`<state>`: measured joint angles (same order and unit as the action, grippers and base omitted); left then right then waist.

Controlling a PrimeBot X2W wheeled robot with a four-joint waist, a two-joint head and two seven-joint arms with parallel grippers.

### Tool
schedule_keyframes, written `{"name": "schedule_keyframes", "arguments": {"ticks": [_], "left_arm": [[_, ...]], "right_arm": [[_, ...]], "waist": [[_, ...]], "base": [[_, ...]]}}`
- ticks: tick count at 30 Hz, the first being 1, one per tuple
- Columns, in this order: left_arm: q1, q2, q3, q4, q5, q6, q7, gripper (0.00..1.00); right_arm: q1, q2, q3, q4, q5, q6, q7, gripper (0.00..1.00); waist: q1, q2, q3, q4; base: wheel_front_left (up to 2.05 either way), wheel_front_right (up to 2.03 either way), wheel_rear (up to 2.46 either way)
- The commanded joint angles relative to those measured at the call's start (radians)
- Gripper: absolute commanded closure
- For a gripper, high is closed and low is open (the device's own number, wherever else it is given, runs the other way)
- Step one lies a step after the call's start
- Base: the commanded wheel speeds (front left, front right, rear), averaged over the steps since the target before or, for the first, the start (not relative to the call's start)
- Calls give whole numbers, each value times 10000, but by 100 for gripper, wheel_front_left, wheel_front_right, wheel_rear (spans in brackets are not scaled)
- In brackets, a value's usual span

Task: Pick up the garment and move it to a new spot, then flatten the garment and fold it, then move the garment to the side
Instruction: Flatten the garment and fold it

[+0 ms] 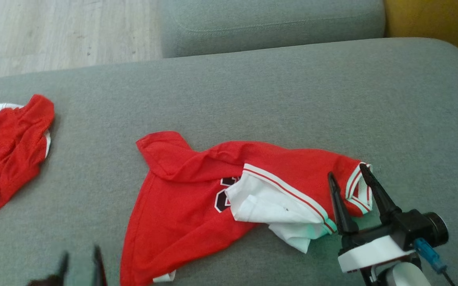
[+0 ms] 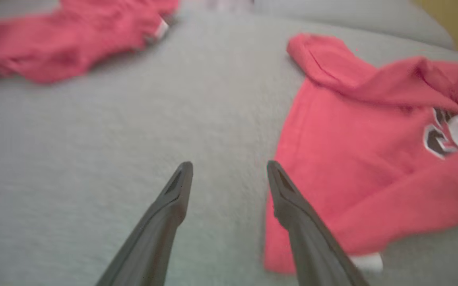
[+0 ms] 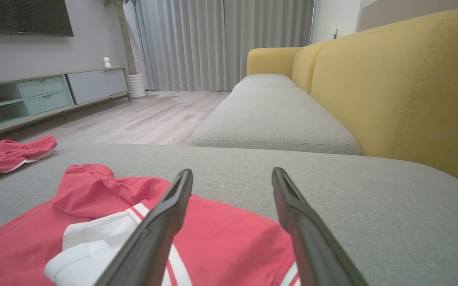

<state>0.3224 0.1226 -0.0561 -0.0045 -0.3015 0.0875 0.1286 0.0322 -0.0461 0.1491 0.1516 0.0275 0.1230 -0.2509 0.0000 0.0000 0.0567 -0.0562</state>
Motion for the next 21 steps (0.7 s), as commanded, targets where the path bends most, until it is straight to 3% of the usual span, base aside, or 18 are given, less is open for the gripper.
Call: {"name": "schedule_keyframes", "arguments": {"ticks": [1, 4, 9, 16, 21], "left_arm": [[-544, 129, 493, -889, 266, 193, -526, 0], [-826, 142, 313, -1609, 521, 177, -952, 0], [-1588, -54, -732, -1733, 640, -431, -1264, 0], [-3100, -346, -2219, 291, 402, -1428, -753, 0], [-3834, -378, -2407, 1555, 360, -1537, -409, 0]], "right_arm": [[-207, -41, 200, -274, -66, 77, -109, 0], [-159, -41, 255, -264, -62, 77, -109, 0], [-336, -41, 335, -377, -20, 77, -109, 0], [-538, -41, 405, -485, 60, 77, -109, 0], [-556, -41, 411, -512, 188, 77, -109, 0]], "waist": [[0, 0, -49, -120], [0, 0, -67, -340], [0, 0, 111, -904], [0, 0, 538, -1811], [0, 0, 681, -2293]], "base": [[0, 0, 0], [0, 0, 0], [0, 0, 0], [0, 0, 0], [0, 0, 0]]}}
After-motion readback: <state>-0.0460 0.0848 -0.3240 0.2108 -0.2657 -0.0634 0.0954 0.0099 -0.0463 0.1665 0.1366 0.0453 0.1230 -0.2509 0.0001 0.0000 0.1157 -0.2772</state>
